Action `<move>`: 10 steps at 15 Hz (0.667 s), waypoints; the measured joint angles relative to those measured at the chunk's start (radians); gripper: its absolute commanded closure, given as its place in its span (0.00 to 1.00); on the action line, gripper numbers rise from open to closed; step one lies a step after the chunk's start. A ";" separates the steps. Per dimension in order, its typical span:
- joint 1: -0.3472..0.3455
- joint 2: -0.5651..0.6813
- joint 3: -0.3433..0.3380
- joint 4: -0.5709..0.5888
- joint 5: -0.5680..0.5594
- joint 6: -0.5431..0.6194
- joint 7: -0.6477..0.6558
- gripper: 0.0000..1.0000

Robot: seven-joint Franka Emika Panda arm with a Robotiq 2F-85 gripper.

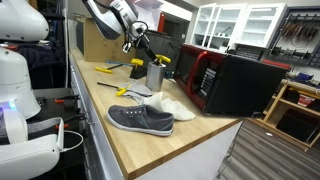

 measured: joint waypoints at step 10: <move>0.438 0.207 -0.446 -0.034 0.741 -0.009 -0.655 0.00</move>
